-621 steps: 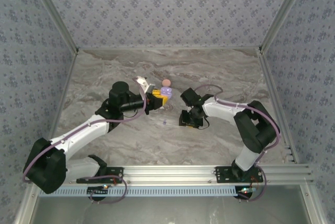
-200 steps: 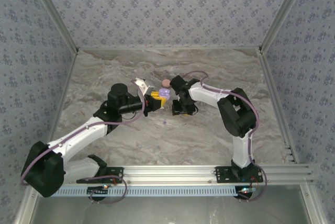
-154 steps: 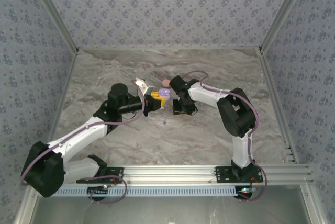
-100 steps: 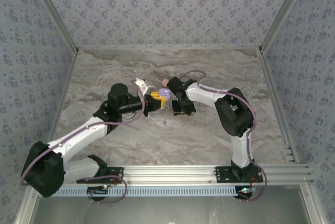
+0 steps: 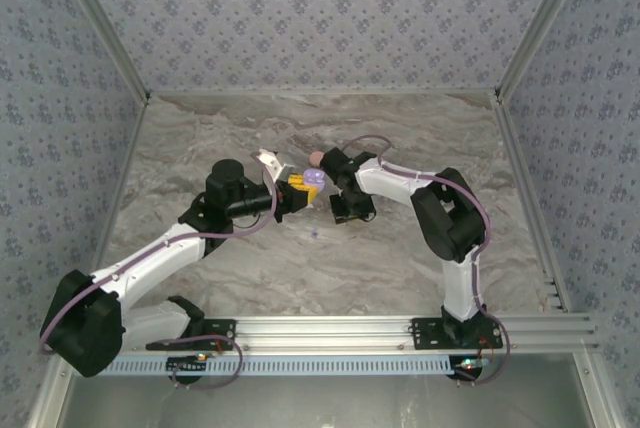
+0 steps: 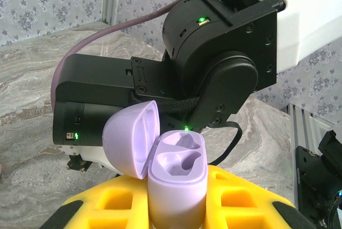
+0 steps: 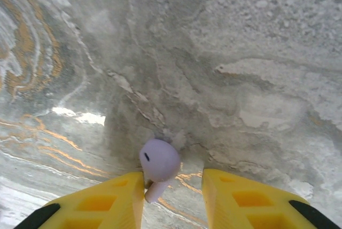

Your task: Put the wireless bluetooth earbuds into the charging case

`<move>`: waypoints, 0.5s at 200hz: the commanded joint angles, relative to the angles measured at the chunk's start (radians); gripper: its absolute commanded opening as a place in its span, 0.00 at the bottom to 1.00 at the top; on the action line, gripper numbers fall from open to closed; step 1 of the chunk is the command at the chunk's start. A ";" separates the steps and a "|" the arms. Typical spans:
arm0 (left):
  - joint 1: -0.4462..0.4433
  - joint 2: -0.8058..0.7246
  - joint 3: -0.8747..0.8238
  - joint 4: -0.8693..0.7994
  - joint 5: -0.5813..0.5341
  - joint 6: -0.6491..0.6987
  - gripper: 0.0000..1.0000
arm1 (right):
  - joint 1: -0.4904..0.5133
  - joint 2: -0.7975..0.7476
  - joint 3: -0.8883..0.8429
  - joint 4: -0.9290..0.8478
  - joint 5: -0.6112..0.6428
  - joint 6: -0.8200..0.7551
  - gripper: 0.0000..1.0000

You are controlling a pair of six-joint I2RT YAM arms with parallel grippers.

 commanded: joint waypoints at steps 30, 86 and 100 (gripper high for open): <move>-0.007 -0.013 0.017 0.008 0.012 0.011 0.21 | -0.013 -0.031 -0.010 -0.089 0.045 -0.033 0.34; -0.006 -0.016 0.020 0.000 0.012 0.014 0.21 | -0.019 -0.100 -0.015 -0.027 -0.045 -0.074 0.41; -0.006 -0.015 0.019 0.002 0.011 0.015 0.21 | -0.029 -0.114 -0.010 -0.011 -0.080 -0.077 0.42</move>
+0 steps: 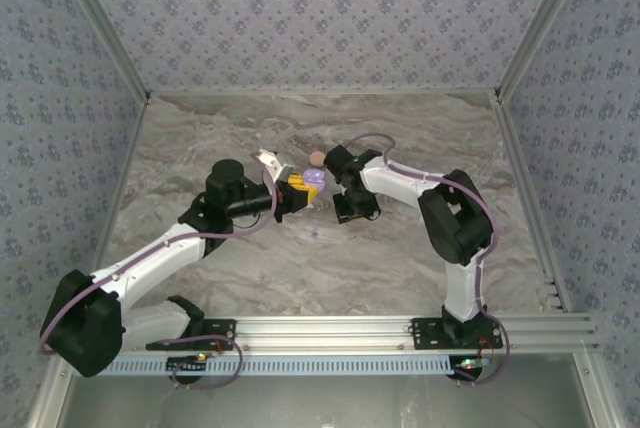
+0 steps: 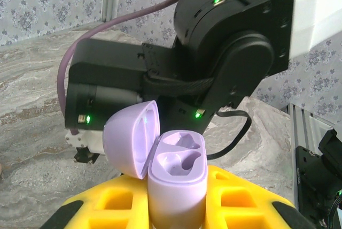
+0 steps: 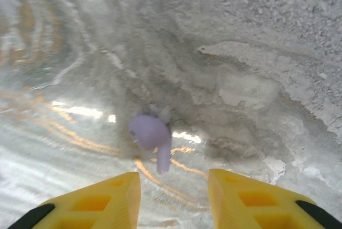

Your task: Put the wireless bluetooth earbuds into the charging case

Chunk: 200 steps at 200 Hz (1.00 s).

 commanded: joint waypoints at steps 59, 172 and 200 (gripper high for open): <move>-0.006 -0.015 0.018 0.008 0.014 0.016 0.21 | -0.049 0.017 0.068 -0.005 -0.126 -0.035 0.39; -0.007 -0.018 0.011 0.008 0.015 0.017 0.21 | -0.026 0.080 0.112 -0.047 -0.037 0.031 0.40; -0.006 -0.018 0.010 0.008 0.015 0.018 0.21 | -0.015 0.097 0.130 -0.054 -0.037 0.031 0.40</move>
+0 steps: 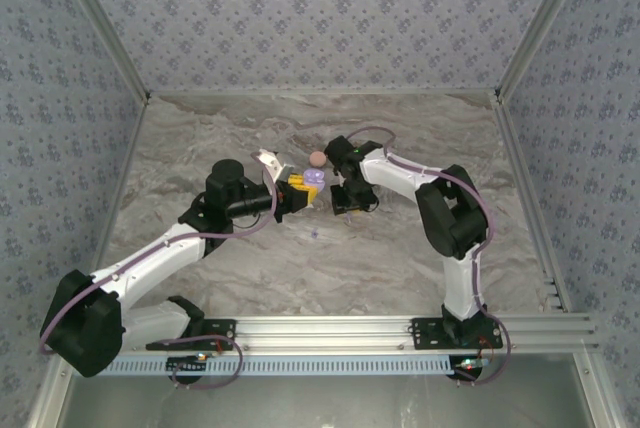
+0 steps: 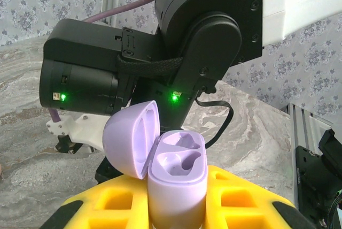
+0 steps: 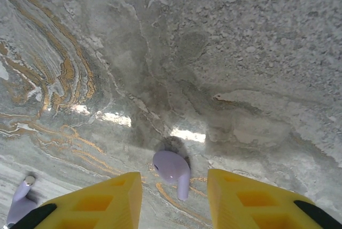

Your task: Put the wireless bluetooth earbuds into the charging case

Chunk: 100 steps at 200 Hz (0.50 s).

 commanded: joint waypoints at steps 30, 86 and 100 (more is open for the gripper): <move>-0.007 -0.020 0.009 0.008 0.015 0.016 0.21 | 0.022 0.043 0.056 -0.055 0.048 0.032 0.40; -0.007 -0.020 0.010 0.007 0.013 0.016 0.21 | 0.034 0.069 0.081 -0.075 0.084 0.047 0.39; -0.007 -0.020 0.010 0.007 0.013 0.017 0.21 | 0.037 0.074 0.086 -0.079 0.085 0.045 0.39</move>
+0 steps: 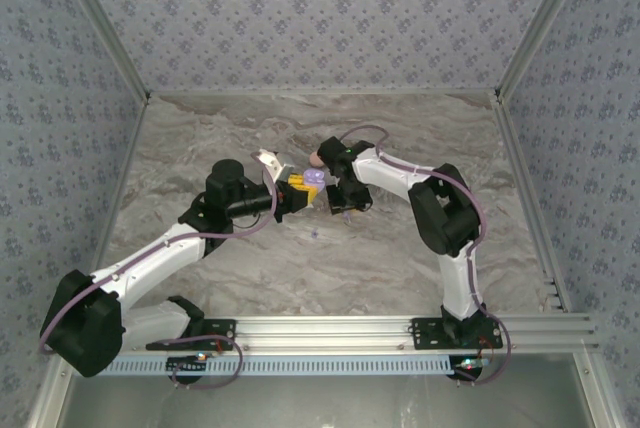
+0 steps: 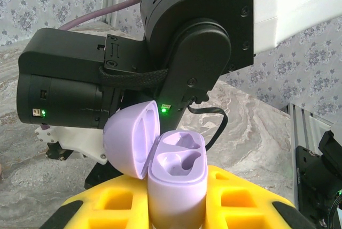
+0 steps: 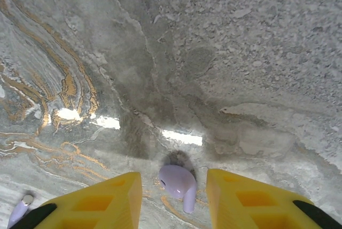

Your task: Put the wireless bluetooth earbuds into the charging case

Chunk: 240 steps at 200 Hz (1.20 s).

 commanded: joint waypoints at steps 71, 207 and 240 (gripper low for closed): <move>-0.007 -0.020 0.010 0.005 0.014 0.016 0.21 | 0.026 0.056 0.053 -0.074 0.057 0.019 0.38; -0.007 -0.020 0.014 0.003 0.018 0.016 0.21 | 0.029 0.097 0.068 -0.081 0.073 0.023 0.31; -0.006 -0.020 0.013 0.002 0.018 0.016 0.21 | 0.028 0.094 0.064 -0.079 0.074 0.021 0.28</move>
